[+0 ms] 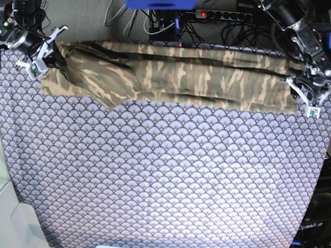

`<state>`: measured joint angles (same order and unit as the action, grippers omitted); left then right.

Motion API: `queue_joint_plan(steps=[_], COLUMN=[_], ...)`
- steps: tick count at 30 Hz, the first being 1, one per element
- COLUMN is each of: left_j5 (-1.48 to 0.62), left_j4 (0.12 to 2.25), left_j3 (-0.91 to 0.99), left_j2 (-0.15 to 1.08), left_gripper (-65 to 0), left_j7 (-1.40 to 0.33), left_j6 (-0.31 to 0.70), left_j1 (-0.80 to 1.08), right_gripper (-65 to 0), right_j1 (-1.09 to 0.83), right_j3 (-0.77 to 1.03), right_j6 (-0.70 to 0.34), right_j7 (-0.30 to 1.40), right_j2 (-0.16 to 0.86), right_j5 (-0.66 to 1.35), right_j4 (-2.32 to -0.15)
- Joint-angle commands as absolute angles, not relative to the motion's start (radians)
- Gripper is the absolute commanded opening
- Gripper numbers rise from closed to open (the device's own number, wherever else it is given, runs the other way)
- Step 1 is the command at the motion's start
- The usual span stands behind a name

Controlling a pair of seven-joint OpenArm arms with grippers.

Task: Fold the T-shirt properly
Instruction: 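Drag the sleeve end with the right gripper toward the strip's corner, then hold the strip ends with both grippers and straighten the strip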

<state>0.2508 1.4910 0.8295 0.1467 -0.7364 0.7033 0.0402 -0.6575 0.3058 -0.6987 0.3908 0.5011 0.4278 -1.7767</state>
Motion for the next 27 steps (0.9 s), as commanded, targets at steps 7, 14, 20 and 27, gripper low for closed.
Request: queue_joint_plan(steps=[7, 14, 20, 27], left_j5=[0.246, 0.246, 0.242, 0.24], left_j4=[1.504, 1.504, 1.504, 1.504], left_j3=[0.829, 0.829, 0.829, 0.829], left_j2=[0.162, 0.163, 0.183, 0.183], left_gripper=[-35.6, -35.6, -35.6, -35.6], left_j7=[-0.72, -0.72, -0.72, -0.72], left_j6=[0.698, 0.698, 0.698, 0.698], left_j1=[0.03, 0.028, 0.028, 0.028], right_gripper=[-65.0, -65.0, -65.0, -65.0], right_j1=[-0.661, -0.659, -0.653, -0.65], right_j3=[0.315, 0.317, 0.349, 0.349], right_j6=[-0.698, -0.698, -0.698, -0.698], right_j7=[0.367, 0.367, 0.369, 0.367], right_j2=[0.518, 0.519, 0.521, 0.516], right_j5=[0.441, 0.441, 0.44, 0.44], right_j4=[-1.744, -1.741, -1.69, -1.664])
